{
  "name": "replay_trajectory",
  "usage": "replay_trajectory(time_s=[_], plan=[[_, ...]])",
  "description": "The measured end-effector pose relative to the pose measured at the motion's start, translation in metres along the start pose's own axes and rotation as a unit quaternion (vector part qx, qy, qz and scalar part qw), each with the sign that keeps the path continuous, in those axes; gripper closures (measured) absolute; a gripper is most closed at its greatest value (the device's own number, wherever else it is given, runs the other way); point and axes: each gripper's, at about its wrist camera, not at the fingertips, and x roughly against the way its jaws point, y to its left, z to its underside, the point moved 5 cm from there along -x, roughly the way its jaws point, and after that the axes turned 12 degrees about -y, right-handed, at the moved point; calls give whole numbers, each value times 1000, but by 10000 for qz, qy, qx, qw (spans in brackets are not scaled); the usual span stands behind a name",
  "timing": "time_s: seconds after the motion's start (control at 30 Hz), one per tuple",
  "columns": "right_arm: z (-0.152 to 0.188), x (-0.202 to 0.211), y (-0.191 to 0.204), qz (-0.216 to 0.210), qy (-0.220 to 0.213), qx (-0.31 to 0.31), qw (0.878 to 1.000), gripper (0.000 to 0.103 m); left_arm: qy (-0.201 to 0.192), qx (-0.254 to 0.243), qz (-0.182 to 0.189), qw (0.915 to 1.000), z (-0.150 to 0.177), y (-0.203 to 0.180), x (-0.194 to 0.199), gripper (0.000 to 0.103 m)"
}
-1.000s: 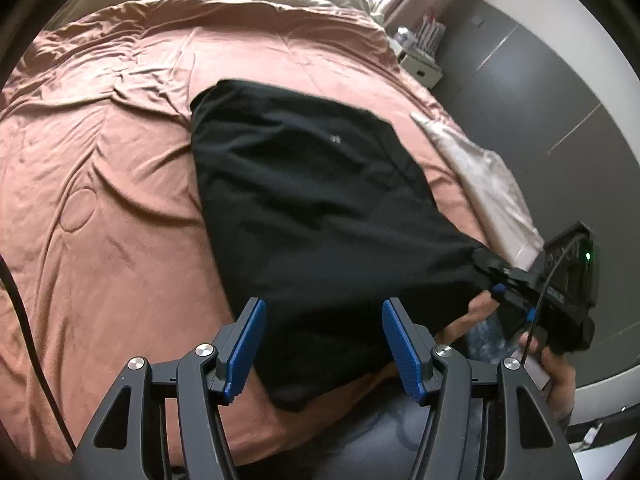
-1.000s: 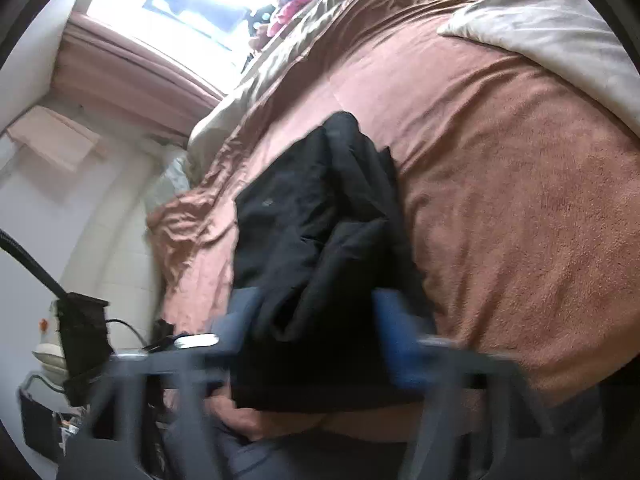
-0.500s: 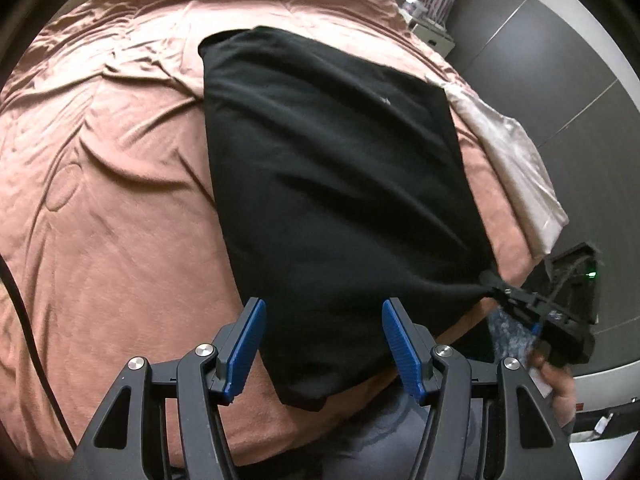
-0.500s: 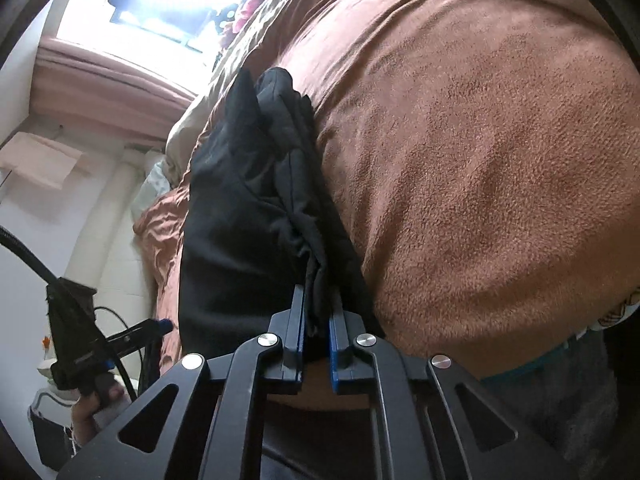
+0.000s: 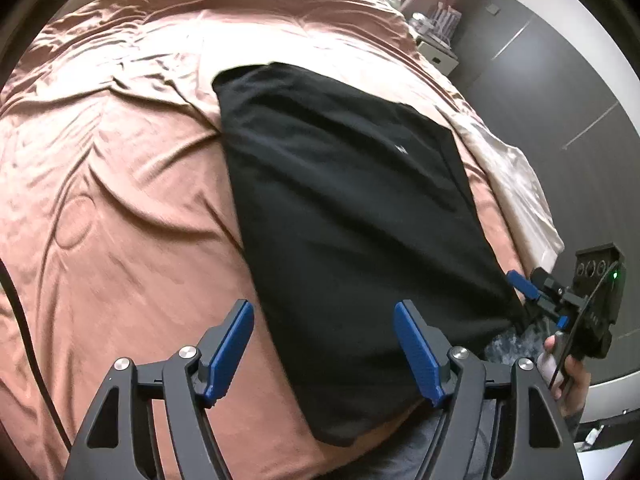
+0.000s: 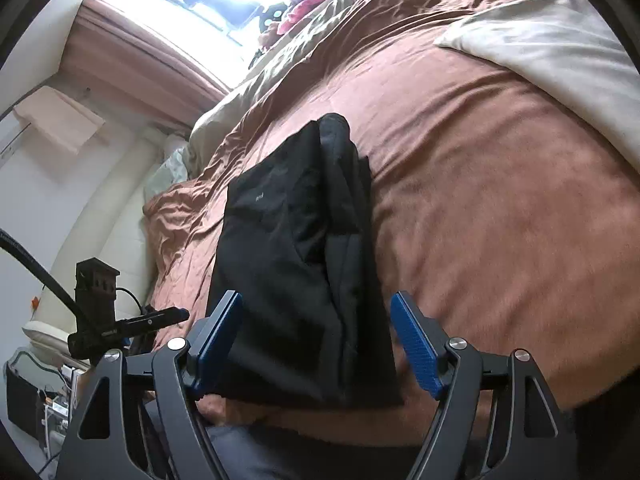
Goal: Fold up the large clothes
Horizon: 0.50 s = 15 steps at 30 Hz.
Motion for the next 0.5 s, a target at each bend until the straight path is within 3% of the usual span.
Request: replay_trajectory(time_s=[0.5], plan=[[-71,-128,-16,-296,701,-185,9969,28,133,181,-106,9997,-55,42,-35,29]])
